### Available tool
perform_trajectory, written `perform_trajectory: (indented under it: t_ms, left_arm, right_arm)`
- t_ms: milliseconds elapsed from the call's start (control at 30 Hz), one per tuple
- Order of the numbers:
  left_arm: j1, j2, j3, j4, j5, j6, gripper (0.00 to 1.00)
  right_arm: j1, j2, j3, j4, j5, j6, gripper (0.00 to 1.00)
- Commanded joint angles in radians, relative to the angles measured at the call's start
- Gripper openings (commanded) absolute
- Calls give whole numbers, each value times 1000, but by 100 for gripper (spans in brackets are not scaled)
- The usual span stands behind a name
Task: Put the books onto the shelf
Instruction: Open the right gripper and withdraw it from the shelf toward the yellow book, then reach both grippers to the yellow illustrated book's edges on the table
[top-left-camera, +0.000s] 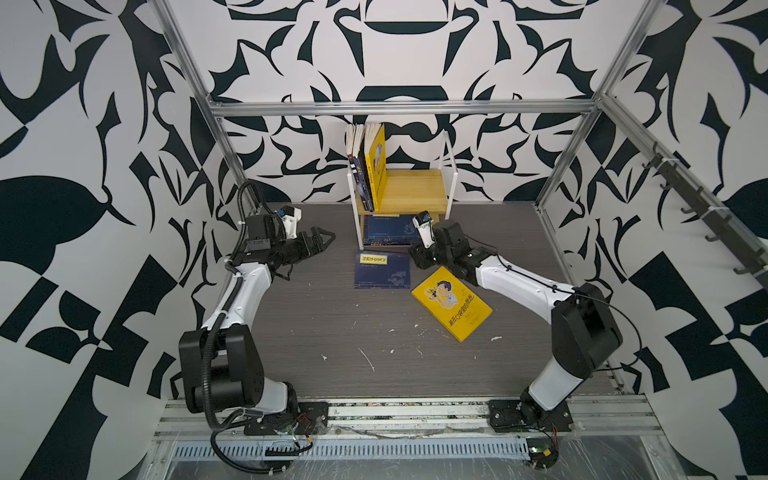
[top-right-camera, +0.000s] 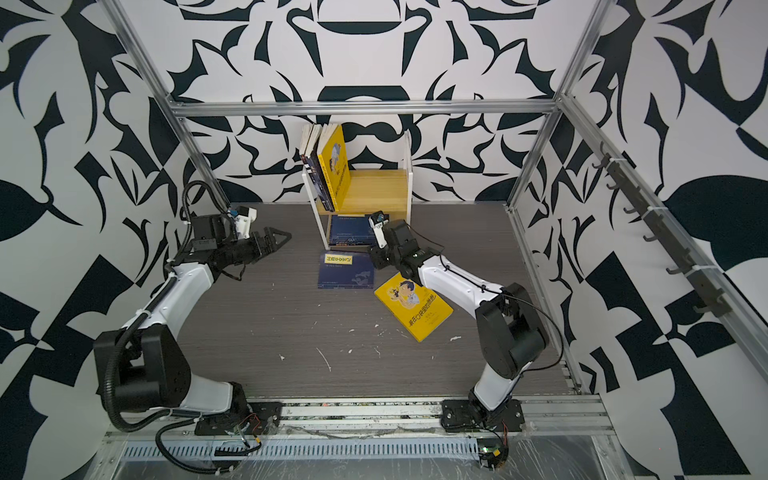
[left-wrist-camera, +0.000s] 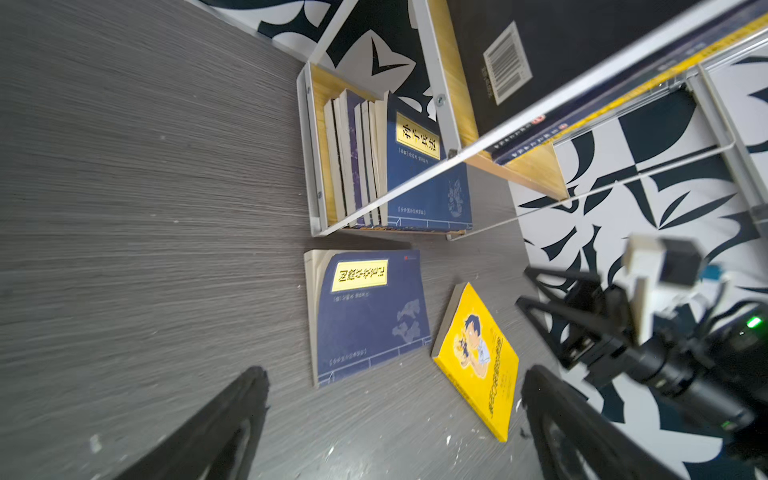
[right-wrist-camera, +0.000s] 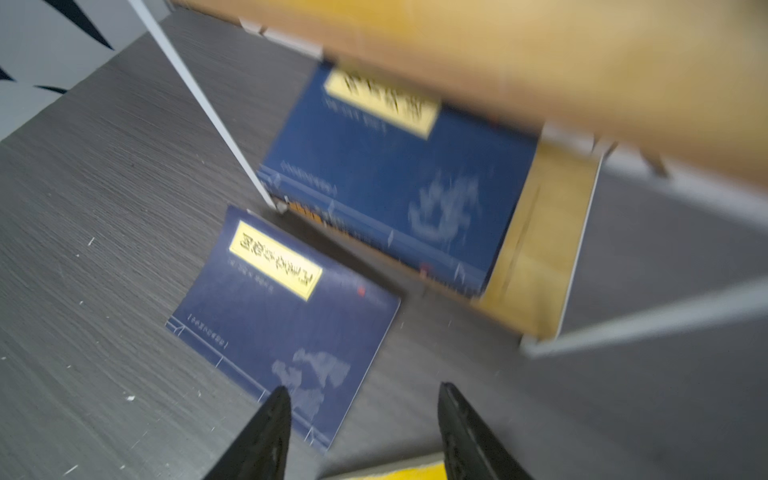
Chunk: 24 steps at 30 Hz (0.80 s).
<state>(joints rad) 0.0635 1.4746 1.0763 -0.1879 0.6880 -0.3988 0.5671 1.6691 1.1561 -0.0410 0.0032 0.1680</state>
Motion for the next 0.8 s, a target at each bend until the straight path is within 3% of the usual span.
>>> perform_trajectory:
  t_ms: [0, 100, 233, 333, 533, 767]
  left_arm:
    - [-19, 73, 4, 99, -9, -138, 100]
    - [-36, 119, -2, 129, -13, -189, 100]
    - [-109, 136, -12, 113, -28, -159, 100]
    - [-188, 150, -1, 104, -39, -138, 100]
    - [-391, 226, 137, -39, -83, 27, 97]
    - [-606, 365, 320, -130, -164, 167, 97]
  right_arm:
    - [4, -59, -65, 142, -6, 267, 54]
    - [4, -83, -124, 156, 3, 337, 52]
    - [2, -111, -168, 30, 115, 384, 52]
    - [-7, -154, -226, -51, 157, 500, 52]
    - [-10, -291, -398, -128, 180, 739, 52]
    - [-14, -505, -551, -285, 274, 879, 53]
